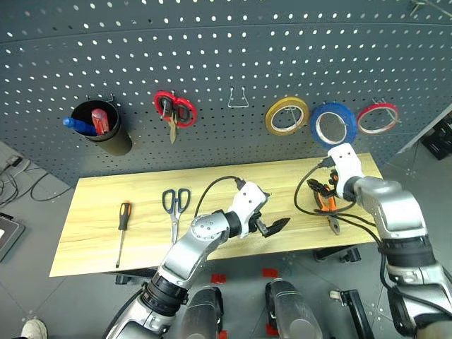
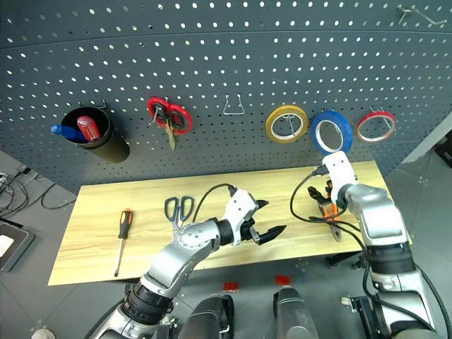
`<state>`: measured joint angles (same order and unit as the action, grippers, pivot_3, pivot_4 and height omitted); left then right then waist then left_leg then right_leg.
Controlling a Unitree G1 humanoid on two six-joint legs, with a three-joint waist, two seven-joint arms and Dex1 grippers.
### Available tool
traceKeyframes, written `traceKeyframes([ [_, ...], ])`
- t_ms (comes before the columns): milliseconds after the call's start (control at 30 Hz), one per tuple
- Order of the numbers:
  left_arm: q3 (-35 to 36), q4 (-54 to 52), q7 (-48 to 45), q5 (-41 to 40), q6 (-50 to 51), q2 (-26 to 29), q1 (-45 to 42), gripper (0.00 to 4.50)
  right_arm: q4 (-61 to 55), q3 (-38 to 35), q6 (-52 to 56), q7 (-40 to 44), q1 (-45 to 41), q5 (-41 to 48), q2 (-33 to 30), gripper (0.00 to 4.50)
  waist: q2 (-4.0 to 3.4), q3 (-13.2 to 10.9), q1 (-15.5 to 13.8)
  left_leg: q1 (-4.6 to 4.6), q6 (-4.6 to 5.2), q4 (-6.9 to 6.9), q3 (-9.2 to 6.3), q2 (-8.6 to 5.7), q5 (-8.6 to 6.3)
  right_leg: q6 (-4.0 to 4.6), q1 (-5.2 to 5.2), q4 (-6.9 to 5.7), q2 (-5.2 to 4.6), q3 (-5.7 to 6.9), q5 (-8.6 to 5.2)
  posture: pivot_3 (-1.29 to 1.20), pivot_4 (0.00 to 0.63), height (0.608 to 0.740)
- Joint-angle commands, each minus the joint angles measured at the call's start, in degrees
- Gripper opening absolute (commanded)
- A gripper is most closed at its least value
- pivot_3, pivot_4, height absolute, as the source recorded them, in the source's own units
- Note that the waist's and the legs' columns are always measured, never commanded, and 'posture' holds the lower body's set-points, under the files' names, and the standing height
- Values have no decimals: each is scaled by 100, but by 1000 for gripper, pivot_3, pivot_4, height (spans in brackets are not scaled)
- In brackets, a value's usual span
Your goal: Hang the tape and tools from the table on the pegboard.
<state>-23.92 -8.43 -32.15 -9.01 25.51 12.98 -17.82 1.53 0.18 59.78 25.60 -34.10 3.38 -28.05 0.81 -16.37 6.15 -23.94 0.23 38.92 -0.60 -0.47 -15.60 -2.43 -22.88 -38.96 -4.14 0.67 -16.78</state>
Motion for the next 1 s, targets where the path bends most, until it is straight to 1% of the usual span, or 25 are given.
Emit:
traceKeyframes([
  [33, -238, -170, -67, 178, -198, -35, 109, 4500, 499, -135, 363, -271, -360, 2, 101, 4486, 6, -60, 6, 0, 0, 3, 5, 0, 0, 0, 0, -1, -3, -4, 0, -229, 376, 740],
  [167, -166, -132, -33, 243, -217, -45, 121, 4500, 932, -193, 565, -509, -640, -16, 156, 4486, 7, -148, 12, 2, 1, 5, 12, 2, 0, -2, -3, -7, -7, -10, 1, -215, 392, 740],
  [300, -113, -57, -22, 301, -286, -40, 169, 4500, 1143, -241, 665, -659, -666, 18, 185, 4486, 11, -182, 16, -8, 1, 3, 13, 4, 0, -2, -17, -8, -5, -9, 1, -215, 394, 740],
  [433, -95, 62, -33, 339, -349, -66, 143, 4500, 1391, -248, 515, -790, -709, 35, 318, 4486, 20, -195, 33, -15, 1, 3, 19, 5, 0, -3, -25, -10, -5, -13, 2, -216, 406, 740],
  [567, -66, 105, -45, 349, -330, -122, 76, 4500, 1854, -368, 406, -922, -809, 69, 447, 4486, 19, -260, 35, -13, 1, 4, 22, 5, 0, -4, -26, -10, -5, -15, 2, -209, 416, 740],
  [700, 7, 63, -40, 330, -263, -140, 90, 4500, 2235, -382, 267, -882, -930, 94, 454, 4486, 23, -332, 34, -15, 1, 3, 24, 6, 0, -5, -29, -9, -5, -15, 3, -204, 430, 740],
  [867, 49, -104, -57, 262, -118, -153, 162, 4500, 2932, -289, -278, -823, -1072, -45, 312, 4486, 31, -406, 29, -13, 1, 3, 25, 8, 0, -6, -29, -11, -5, -15, 4, -197, 438, 740],
  [1000, 61, -225, -69, 255, -7, -155, 210, 4500, 3272, -264, -452, -792, -1172, -69, 277, 4486, 34, -468, 33, -12, 1, 4, 35, 8, 0, -14, -29, -8, -5, -19, 9, -193, 450, 740],
])
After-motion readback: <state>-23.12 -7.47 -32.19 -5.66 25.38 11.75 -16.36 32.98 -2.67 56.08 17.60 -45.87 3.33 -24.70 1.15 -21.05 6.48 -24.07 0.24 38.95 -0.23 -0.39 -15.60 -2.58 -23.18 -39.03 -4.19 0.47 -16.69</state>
